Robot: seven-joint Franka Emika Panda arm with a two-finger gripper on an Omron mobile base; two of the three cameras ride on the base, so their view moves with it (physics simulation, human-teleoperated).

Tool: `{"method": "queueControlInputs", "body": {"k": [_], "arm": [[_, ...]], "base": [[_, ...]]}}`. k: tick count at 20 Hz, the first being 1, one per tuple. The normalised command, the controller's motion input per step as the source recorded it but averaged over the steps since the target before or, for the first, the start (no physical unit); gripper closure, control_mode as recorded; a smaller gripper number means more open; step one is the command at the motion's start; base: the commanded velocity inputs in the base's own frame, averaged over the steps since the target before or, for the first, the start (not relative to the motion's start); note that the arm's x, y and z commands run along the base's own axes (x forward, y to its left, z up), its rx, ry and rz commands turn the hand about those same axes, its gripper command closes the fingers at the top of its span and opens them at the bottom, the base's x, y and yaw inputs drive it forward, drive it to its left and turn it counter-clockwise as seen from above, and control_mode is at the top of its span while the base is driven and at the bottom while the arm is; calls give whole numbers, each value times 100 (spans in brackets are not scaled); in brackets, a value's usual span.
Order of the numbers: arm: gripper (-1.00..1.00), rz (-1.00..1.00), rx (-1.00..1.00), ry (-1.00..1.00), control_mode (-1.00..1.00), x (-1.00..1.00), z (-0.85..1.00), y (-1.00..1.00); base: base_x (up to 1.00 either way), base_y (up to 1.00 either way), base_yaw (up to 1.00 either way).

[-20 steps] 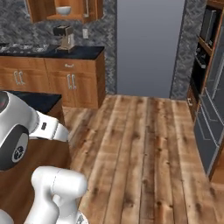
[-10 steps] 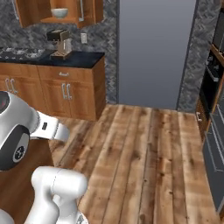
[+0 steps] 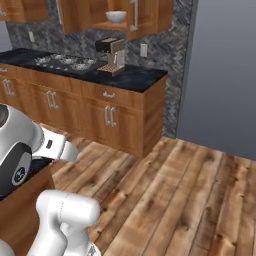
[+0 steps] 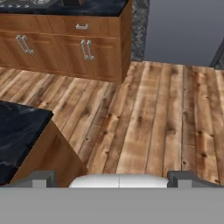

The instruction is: Pick up the bowls from the cabinet and place each bowl in front of a stool on the dining counter.

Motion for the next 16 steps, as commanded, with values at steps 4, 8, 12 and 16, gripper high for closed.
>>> {"method": "queueControlInputs", "body": {"k": [4,8,12,16], "arm": [[-100,0,0,0,100,0,0,0],[-100,0,0,0,100,0,0,0],[-100,0,0,0,100,0,0,0],[-100,0,0,0,100,0,0,0]], "base": [[100,-37,58],[100,-73,46],[100,-91,38],[100,-94,33]]}}
